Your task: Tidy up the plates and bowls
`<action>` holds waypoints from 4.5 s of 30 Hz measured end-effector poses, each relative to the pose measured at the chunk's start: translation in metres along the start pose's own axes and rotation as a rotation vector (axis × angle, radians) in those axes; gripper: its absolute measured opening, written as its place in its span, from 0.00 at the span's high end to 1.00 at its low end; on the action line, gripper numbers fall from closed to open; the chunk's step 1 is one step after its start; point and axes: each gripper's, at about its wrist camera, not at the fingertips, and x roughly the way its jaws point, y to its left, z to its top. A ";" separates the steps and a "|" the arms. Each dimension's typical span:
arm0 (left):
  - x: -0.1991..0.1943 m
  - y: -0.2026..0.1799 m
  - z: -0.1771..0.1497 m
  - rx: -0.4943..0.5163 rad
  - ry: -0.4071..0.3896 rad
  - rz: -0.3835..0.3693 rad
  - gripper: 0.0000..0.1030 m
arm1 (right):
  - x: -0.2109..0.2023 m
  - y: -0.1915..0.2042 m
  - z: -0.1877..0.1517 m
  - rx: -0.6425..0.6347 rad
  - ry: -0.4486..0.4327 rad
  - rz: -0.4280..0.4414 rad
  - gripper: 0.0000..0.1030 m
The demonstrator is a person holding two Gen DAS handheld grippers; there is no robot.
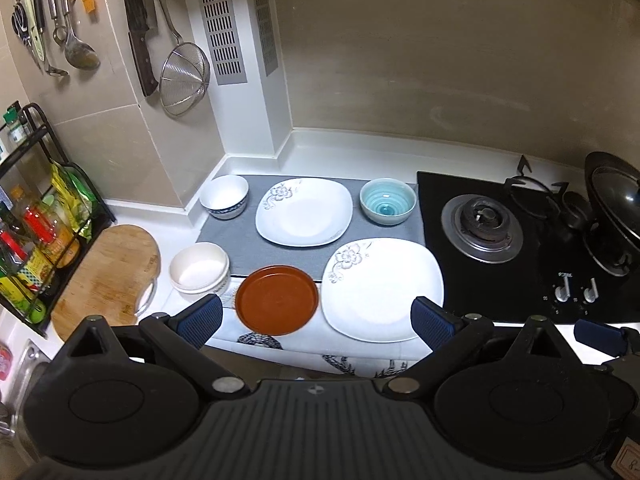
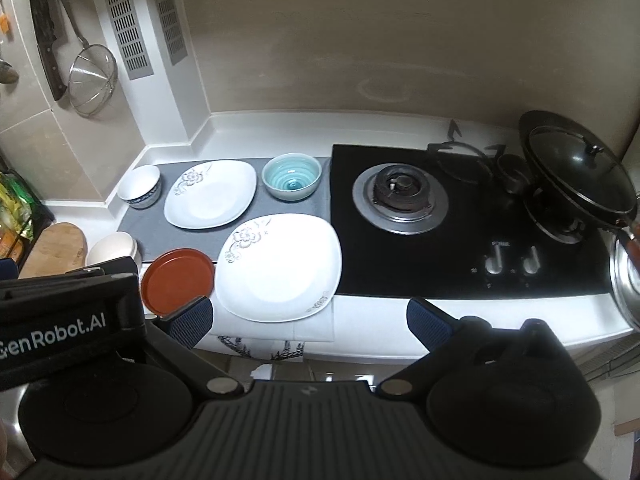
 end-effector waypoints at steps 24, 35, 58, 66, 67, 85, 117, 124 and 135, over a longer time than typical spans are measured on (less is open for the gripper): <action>0.047 -0.024 -0.003 0.112 0.089 0.002 0.01 | 0.044 -0.021 -0.016 0.092 0.079 -0.011 0.00; 0.137 -0.003 0.022 0.134 0.186 -0.051 0.01 | 0.118 0.011 0.009 0.032 0.146 -0.060 0.00; 0.431 0.034 0.058 0.149 0.499 -0.442 0.49 | 0.297 -0.106 -0.023 0.546 0.040 0.347 0.21; 0.464 0.035 0.046 0.120 0.684 -0.483 0.73 | 0.330 -0.114 -0.048 0.704 0.078 0.464 0.39; 0.465 0.036 0.046 0.117 0.690 -0.491 0.73 | 0.333 -0.111 -0.050 0.705 0.079 0.458 0.42; 0.463 0.020 0.054 0.266 0.701 -0.545 0.71 | 0.330 -0.096 -0.061 0.660 0.014 0.387 0.76; 0.408 0.095 0.095 0.020 0.466 -0.701 0.73 | 0.293 -0.081 -0.015 0.550 0.038 0.394 0.77; 0.390 0.120 0.106 -0.030 0.371 -0.651 0.73 | 0.288 -0.052 0.018 0.455 0.027 0.399 0.77; 0.408 0.162 0.110 -0.079 0.348 -0.526 0.73 | 0.314 -0.002 0.066 0.313 0.049 0.438 0.77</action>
